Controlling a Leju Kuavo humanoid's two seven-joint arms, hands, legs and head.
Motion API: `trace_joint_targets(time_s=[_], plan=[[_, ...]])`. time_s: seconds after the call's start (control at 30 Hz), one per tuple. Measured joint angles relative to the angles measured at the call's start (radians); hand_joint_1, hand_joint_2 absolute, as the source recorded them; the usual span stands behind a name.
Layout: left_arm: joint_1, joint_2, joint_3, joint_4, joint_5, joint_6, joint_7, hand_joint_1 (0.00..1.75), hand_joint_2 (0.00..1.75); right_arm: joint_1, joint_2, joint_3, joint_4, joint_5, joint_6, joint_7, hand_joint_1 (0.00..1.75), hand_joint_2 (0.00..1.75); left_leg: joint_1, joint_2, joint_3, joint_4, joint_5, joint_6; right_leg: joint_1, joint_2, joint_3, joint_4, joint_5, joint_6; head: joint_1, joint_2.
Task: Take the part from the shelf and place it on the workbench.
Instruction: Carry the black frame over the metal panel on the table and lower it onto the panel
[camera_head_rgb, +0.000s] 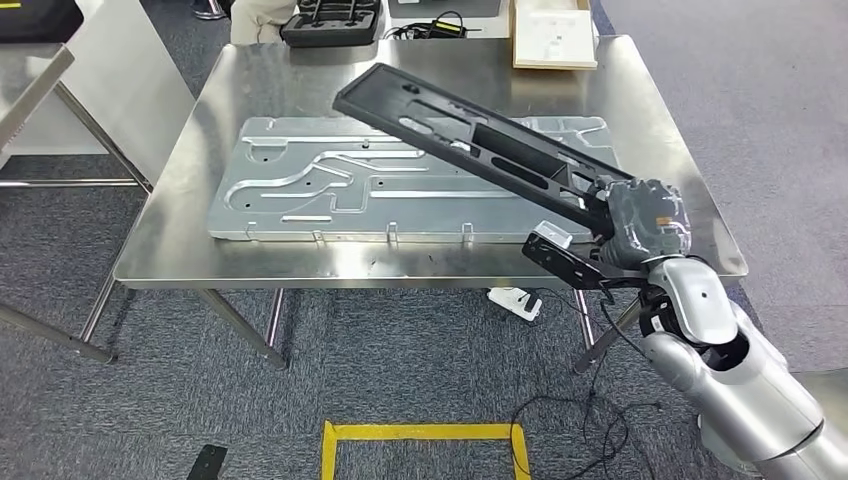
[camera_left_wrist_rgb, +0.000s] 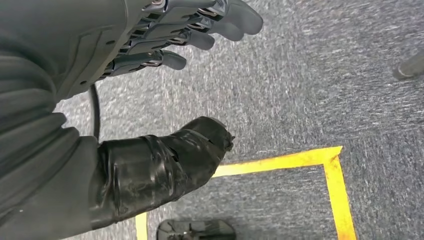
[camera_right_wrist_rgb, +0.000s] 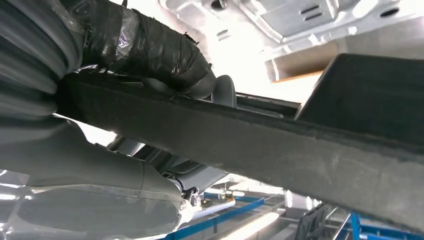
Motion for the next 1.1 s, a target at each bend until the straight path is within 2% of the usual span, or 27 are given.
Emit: trace_joint_targets(time_s=[0.03,0.07,0.13,0.17,0.2,0.27,0.33,0.4,0.47,0.5,0.53,0.57,0.63,0.7,0.73,0.87,0.93,1.0,1.03,1.07,1.1], plan=[[0.001,0.000,0.000,0.000,0.000,0.000,0.000,0.00,1.75,0.003,0.001,0.002,0.003,0.000,0.000,-0.001,1.75,1.75,0.001,0.000,-0.018,0.006,0.015,-0.003,0.000,0.000,0.005,0.002,-0.006,0.000,0.000,0.000],[0.002,-0.001,0.000,0.000,0.000,0.001,0.001,0.00,1.75,0.006,0.002,0.003,0.006,0.000,0.000,-0.002,1.75,1.75,0.002,0.001,-0.019,-0.024,0.049,-0.004,0.000,0.001,0.012,0.004,-0.012,0.001,0.000,0.000],[0.002,0.000,0.000,0.000,0.003,0.006,0.004,0.00,1.75,0.009,0.003,0.004,0.011,-0.001,0.001,-0.005,1.75,1.75,0.001,0.002,0.015,-0.148,0.141,0.001,0.000,0.001,0.026,0.007,-0.025,0.004,0.001,0.000],[0.002,0.000,0.000,0.000,0.005,0.010,0.008,0.00,1.75,0.008,0.005,0.004,0.013,-0.002,0.003,-0.006,1.75,1.75,-0.001,0.002,0.031,-0.204,0.163,0.006,0.000,0.002,0.030,0.007,-0.028,0.006,0.000,0.000],[0.002,0.001,0.001,0.000,0.007,0.014,0.011,0.00,1.75,0.007,0.006,0.004,0.015,-0.004,0.005,-0.008,1.75,1.75,-0.005,0.002,0.042,-0.239,0.175,0.012,0.000,0.002,0.031,0.007,-0.031,0.010,0.000,0.000],[0.001,0.002,0.004,0.000,0.012,0.021,0.016,0.00,1.75,0.008,0.011,0.008,0.020,-0.012,0.013,-0.012,1.75,1.75,-0.012,0.002,0.048,-0.256,0.170,0.025,-0.001,0.004,0.031,0.005,-0.034,0.020,0.000,0.000],[0.002,0.002,0.006,0.000,0.017,0.023,0.015,0.00,1.75,0.009,0.014,0.013,0.026,-0.020,0.025,-0.018,1.75,1.75,-0.007,0.002,0.057,-0.264,0.180,0.035,-0.001,0.003,0.033,0.009,-0.042,0.032,0.001,0.000],[0.002,0.002,0.007,0.000,0.021,0.018,0.012,0.00,1.75,0.009,0.015,0.018,0.032,-0.027,0.035,-0.023,1.75,1.75,-0.001,0.003,0.066,-0.275,0.183,0.041,-0.001,0.002,0.010,0.060,-0.072,0.041,0.003,0.000],[0.001,0.003,0.009,0.000,0.025,0.007,0.008,0.00,1.75,0.009,0.016,0.024,0.038,-0.034,0.046,-0.025,1.75,1.75,-0.003,0.003,0.069,-0.274,0.180,0.046,-0.003,0.001,-0.051,0.179,-0.125,0.045,0.003,0.000],[0.001,0.003,0.011,0.000,0.027,0.001,0.006,0.00,1.75,0.010,0.017,0.028,0.043,-0.036,0.052,-0.026,1.75,1.75,-0.003,0.003,0.070,-0.271,0.177,0.048,-0.004,0.001,-0.083,0.235,-0.141,0.047,0.003,0.000],[0.001,0.003,0.013,0.000,0.027,-0.003,0.004,0.00,1.75,0.011,0.018,0.033,0.049,-0.037,0.059,-0.027,1.75,1.75,-0.003,0.003,0.070,-0.267,0.173,0.048,-0.005,0.001,-0.103,0.265,-0.142,0.048,0.003,0.000],[0.001,0.003,0.015,0.000,0.028,-0.006,0.002,0.00,1.75,0.012,0.018,0.038,0.055,-0.037,0.065,-0.027,1.75,1.75,-0.003,0.002,0.070,-0.262,0.168,0.047,-0.007,0.001,-0.106,0.261,-0.125,0.048,0.003,0.000],[0.002,0.003,0.016,0.000,0.028,-0.007,0.002,0.00,1.75,0.014,0.018,0.046,0.065,-0.036,0.076,-0.028,1.75,1.75,-0.001,0.001,0.071,-0.247,0.156,0.042,-0.012,0.001,-0.065,0.159,-0.063,0.049,0.003,0.000],[0.001,0.005,0.018,0.000,0.028,-0.006,0.002,0.00,1.75,0.013,0.019,0.052,0.073,-0.029,0.087,-0.028,1.75,1.75,-0.003,-0.001,0.067,-0.232,0.144,0.033,-0.014,0.002,-0.021,0.068,-0.032,0.048,0.003,0.000],[0.001,0.007,0.019,0.000,0.028,-0.005,0.001,0.00,1.75,0.012,0.020,0.055,0.076,-0.023,0.092,-0.028,1.75,1.75,-0.004,-0.002,0.066,-0.227,0.141,0.029,-0.013,0.004,-0.013,0.052,-0.034,0.044,0.002,0.000],[0.001,0.010,0.023,0.000,0.027,-0.011,-0.004,0.00,1.75,0.012,0.020,0.068,0.109,0.017,0.109,-0.024,1.75,1.75,-0.004,-0.002,0.058,-0.212,0.129,0.017,-0.011,0.007,-0.011,0.048,-0.033,0.023,0.002,0.000],[0.001,0.010,0.023,0.000,0.027,-0.015,-0.007,0.00,1.75,0.012,0.020,0.070,0.128,0.031,0.108,-0.022,1.75,1.75,-0.001,0.002,0.024,-0.136,0.082,0.007,-0.012,0.005,-0.010,0.046,-0.032,0.014,0.000,0.000],[0.001,0.010,0.023,0.000,0.027,-0.017,-0.008,0.00,1.75,0.012,0.020,0.071,0.144,0.038,0.106,-0.021,1.75,1.75,0.000,0.003,-0.036,-0.009,0.025,0.002,-0.009,0.005,-0.010,0.046,-0.033,0.010,-0.001,0.000],[0.002,0.010,0.023,0.000,0.027,-0.018,-0.008,0.00,1.75,0.012,0.020,0.072,0.153,0.039,0.106,-0.021,1.75,1.75,0.000,0.003,-0.058,0.035,0.014,0.002,-0.007,0.005,-0.010,0.046,-0.033,0.009,0.000,0.000],[0.003,0.010,0.023,0.000,0.027,-0.019,-0.008,0.00,1.75,0.012,0.020,0.073,0.161,0.039,0.106,-0.021,1.75,1.75,0.000,0.003,-0.066,0.049,0.020,0.004,-0.005,0.005,-0.009,0.046,-0.033,0.008,-0.001,0.000],[0.003,0.010,0.023,0.000,0.027,-0.020,-0.009,0.00,1.75,0.012,0.020,0.075,0.168,0.039,0.106,-0.021,1.75,1.75,-0.001,0.003,-0.056,0.023,0.043,0.009,-0.002,0.005,-0.008,0.046,-0.033,0.008,-0.001,0.000]])
